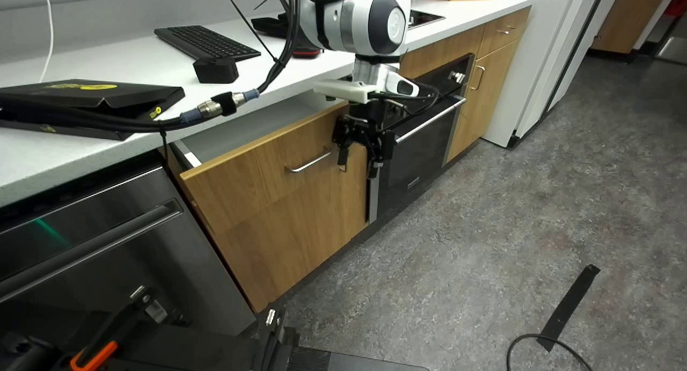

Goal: Close the drawer

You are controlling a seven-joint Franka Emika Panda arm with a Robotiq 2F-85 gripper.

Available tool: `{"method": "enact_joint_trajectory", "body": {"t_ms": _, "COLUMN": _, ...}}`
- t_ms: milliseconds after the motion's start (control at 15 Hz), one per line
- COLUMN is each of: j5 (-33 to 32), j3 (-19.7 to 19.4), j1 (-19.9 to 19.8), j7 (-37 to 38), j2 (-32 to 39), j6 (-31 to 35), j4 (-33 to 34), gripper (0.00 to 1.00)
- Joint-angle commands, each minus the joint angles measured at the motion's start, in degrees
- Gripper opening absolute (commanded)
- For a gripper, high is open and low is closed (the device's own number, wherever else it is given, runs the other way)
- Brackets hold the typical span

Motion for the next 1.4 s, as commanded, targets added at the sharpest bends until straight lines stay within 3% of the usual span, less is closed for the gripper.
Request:
{"method": "enact_joint_trajectory", "body": {"t_ms": 0, "j5": 2.2, "j3": 0.3, "j1": 0.2, "j7": 0.4, "j2": 4.4, "j6": -1.2, "j4": 5.6, "gripper": 1.00}}
{"method": "enact_joint_trajectory", "body": {"t_ms": 667, "j5": 7.5, "j3": 6.3, "j1": -0.4, "j7": -6.8, "j2": 6.9, "j6": -8.6, "j4": 13.8, "gripper": 1.00}}
{"method": "enact_joint_trajectory", "body": {"t_ms": 1333, "j5": 9.1, "j3": 9.1, "j1": 0.6, "j7": -6.3, "j2": 14.0, "j6": -16.0, "j4": 26.6, "gripper": 1.00}}
